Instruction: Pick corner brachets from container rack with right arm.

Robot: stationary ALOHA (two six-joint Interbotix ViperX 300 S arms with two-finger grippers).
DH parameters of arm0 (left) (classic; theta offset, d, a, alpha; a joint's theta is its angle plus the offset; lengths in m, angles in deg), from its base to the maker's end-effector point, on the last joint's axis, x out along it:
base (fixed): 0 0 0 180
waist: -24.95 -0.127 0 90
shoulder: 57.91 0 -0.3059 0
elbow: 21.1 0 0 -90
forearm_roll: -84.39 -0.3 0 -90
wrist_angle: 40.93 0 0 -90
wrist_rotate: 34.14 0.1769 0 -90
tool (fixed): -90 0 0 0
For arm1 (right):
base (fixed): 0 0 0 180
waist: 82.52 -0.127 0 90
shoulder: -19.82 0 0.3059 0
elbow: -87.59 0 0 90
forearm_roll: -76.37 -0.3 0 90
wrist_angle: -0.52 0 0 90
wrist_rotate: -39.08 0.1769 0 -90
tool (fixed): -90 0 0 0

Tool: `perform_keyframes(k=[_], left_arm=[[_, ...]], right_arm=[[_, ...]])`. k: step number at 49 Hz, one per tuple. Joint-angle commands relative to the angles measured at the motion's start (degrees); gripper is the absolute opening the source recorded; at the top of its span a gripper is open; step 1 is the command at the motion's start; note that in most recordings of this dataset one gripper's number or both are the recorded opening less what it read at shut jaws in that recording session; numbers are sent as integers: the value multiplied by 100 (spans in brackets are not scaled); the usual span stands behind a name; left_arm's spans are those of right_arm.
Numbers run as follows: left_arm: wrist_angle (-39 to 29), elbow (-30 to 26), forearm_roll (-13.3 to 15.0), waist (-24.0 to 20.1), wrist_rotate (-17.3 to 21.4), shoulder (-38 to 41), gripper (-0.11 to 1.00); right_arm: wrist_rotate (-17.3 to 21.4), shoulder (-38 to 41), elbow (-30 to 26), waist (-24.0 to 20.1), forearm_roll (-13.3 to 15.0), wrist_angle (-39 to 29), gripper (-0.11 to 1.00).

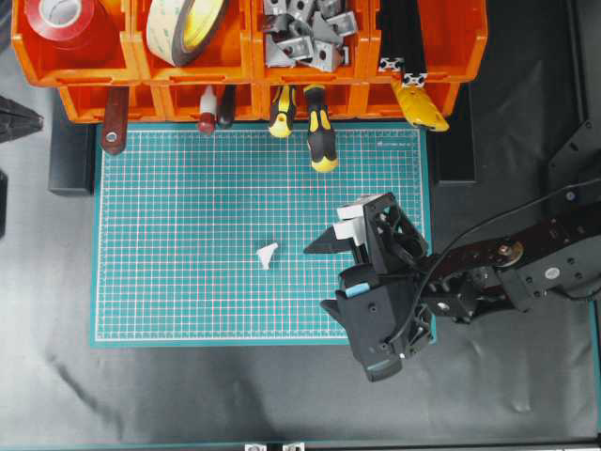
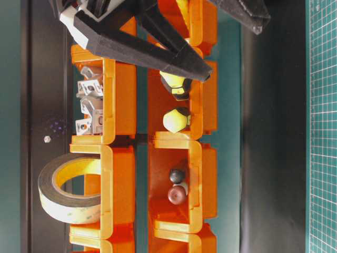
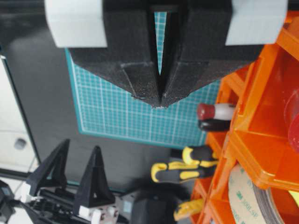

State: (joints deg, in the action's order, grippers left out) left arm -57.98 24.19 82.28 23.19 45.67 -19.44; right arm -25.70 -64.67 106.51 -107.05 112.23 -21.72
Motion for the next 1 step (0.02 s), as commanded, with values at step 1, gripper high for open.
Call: perform_keyframes(k=[1], left_arm=[[26,-123,-18,26,9,44,0]], right_arm=[[18,-141,-70,-18,0,-26,81]])
